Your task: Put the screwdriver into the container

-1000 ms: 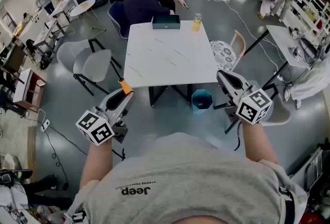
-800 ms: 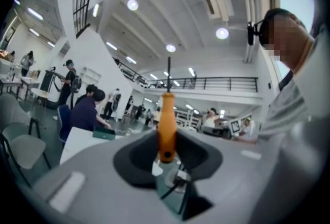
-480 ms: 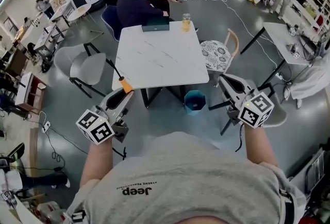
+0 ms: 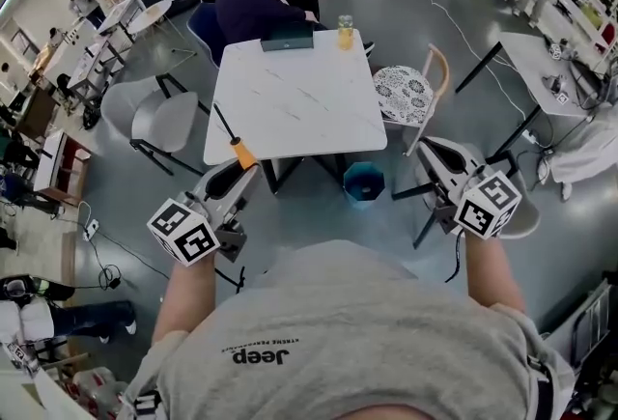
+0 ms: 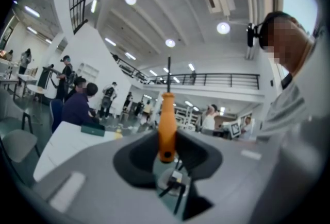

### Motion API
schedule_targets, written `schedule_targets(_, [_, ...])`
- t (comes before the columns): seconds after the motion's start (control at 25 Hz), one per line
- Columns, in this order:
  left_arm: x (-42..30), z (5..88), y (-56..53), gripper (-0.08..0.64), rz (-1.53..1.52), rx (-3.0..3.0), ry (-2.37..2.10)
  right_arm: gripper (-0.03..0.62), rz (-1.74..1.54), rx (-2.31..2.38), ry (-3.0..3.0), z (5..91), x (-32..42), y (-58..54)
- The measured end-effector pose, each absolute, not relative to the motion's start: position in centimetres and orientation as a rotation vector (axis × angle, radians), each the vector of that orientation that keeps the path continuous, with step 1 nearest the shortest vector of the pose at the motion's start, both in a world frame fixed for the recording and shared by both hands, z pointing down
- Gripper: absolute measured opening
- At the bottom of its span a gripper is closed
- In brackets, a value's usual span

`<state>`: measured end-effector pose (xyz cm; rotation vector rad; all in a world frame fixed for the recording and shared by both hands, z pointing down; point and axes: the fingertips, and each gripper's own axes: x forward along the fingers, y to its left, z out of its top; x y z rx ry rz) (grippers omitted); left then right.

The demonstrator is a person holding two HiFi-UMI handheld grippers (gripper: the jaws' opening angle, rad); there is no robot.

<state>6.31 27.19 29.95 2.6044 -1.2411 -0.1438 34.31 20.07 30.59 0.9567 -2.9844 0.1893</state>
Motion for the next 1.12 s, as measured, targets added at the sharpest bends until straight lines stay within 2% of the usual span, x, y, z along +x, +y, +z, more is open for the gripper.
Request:
schedule_targets(0.32, [1.1,31.4,23.8,0.110,-0.180,2.583,-1.238,0.009,0.179,0.921,-2.959,31.6,28.8,16.3])
schedule_targets(0.84, [-18.2,32.0,8.1,0.110,-0.179,2.663,-1.085,0.008,0.169,1.099,-2.886,30.2,9.8,3.4])
schedule_targets(1.12, [-24.8,33.0,1.6,0.110,-0.198,2.647,-1.051,0.009,0.209,1.150,-2.817,31.1,4.3,-2.1])
